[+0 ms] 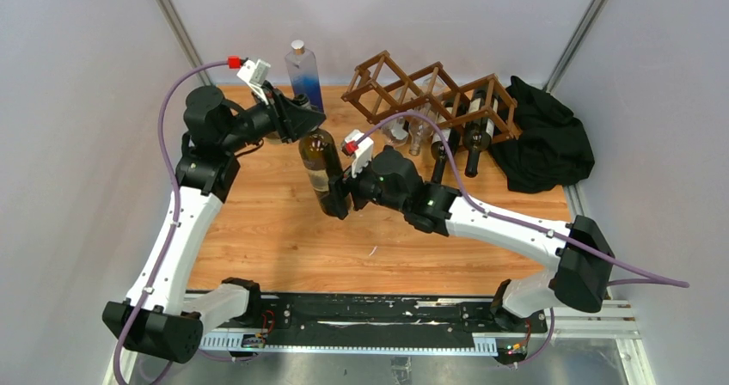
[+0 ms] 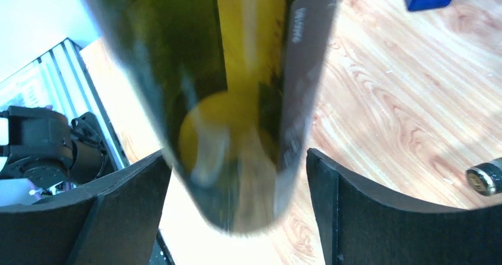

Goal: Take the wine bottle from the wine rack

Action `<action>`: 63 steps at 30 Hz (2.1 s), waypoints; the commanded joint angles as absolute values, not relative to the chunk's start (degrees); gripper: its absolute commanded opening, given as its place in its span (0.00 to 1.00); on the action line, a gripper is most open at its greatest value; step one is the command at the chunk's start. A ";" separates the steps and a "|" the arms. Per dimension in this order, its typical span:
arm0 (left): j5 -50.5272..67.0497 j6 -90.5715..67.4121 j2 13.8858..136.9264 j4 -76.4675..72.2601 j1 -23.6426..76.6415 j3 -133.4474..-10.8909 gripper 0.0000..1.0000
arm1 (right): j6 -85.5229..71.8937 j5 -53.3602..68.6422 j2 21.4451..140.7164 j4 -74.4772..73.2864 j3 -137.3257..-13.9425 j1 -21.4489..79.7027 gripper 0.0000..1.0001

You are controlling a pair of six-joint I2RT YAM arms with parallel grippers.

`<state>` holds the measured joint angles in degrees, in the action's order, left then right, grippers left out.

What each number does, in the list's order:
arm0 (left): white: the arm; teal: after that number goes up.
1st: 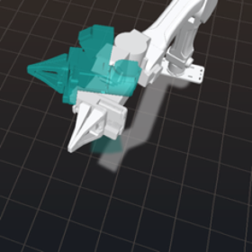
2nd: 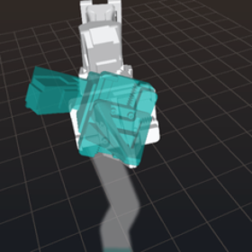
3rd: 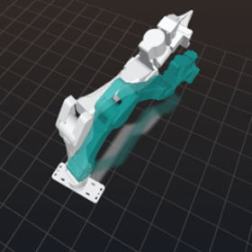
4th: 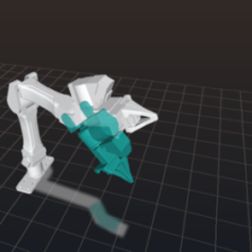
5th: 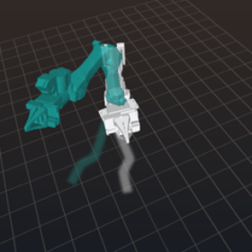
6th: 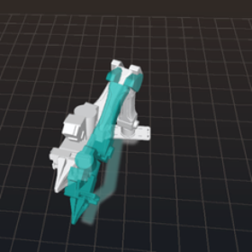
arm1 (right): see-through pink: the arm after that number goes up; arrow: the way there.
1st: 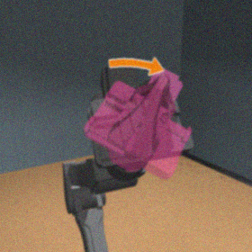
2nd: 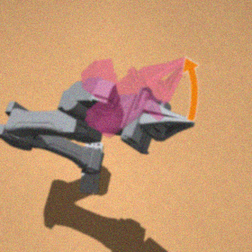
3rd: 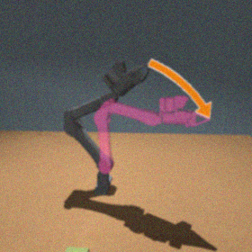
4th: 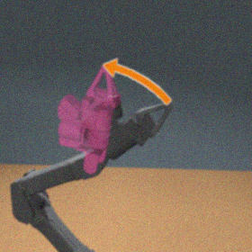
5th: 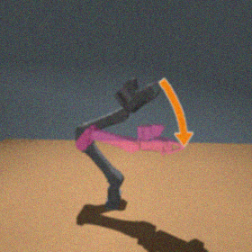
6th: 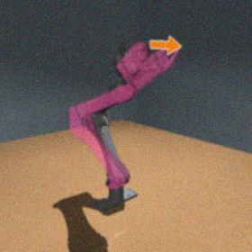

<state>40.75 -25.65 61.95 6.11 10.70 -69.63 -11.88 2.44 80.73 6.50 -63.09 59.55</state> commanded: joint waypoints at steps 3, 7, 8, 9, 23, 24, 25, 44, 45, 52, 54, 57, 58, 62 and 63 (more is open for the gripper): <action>38.98 -9.34 67.33 8.31 7.36 -76.10 0.00 | -15.00 -1.77 78.08 4.20 -64.74 58.17 0.90; 38.28 -8.59 72.58 4.38 4.43 -78.76 0.00 | -17.48 -0.95 74.49 2.43 -60.94 55.43 0.91; 38.61 -8.81 73.73 3.04 3.94 -78.96 0.00 | -18.27 -0.89 73.65 1.62 -60.44 54.46 0.92; 39.02 -8.80 74.76 1.31 3.59 -78.97 0.00 | -19.63 -0.88 72.89 0.84 -59.84 53.30 0.92; 38.37 2.49 85.95 -10.42 3.52 -78.25 0.00 | -32.88 2.69 69.90 -13.10 -60.73 34.37 0.92; 39.05 3.67 86.64 -11.08 3.56 -78.14 0.00 | -33.71 2.54 70.22 -13.45 -60.81 33.64 0.92; 39.33 4.47 87.26 -11.91 3.53 -78.08 0.00 | -34.27 2.44 70.58 -13.48 -60.82 33.02 0.92; 36.18 -1.20 97.57 -37.18 3.45 -70.58 0.00 | -40.96 -8.79 74.00 -10.82 -60.03 30.74 0.89; 36.27 -1.26 97.59 -37.93 3.43 -69.76 0.00 | -41.34 -9.24 74.27 -10.86 -60.07 30.76 0.89; 36.67 -1.33 96.77 -38.50 2.71 -66.75 0.29 | -44.83 -11.43 76.45 -10.93 -61.28 29.90 0.87; 37.03 -1.72 95.95 -38.43 2.46 -65.63 0.51 | -46.13 -12.14 77.40 -10.94 -61.91 29.59 0.86; 37.49 -1.17 93.91 -35.96 2.19 -64.36 0.83 | -47.70 -12.50 79.94 -11.49 -63.68 29.27 0.84; 37.41 -0.43 93.22 -34.45 2.15 -64.22 0.88 | -47.99 -12.67 80.83 -11.71 -64.41 29.19 0.83; 36.56 2.71 89.03 -27.20 2.17 -64.40 1.00 | -47.93 -14.55 84.63 -11.80 -67.49 28.90 0.81; 36.36 3.38 88.10 -24.87 2.16 -64.86 1.00 | -47.70 -14.98 85.64 -11.86 -68.58 28.73 0.81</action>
<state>36.84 -0.10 93.19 -30.92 2.37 -64.49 -46.52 -11.29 82.83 -11.25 -64.82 29.82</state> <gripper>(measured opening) 0.991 0.815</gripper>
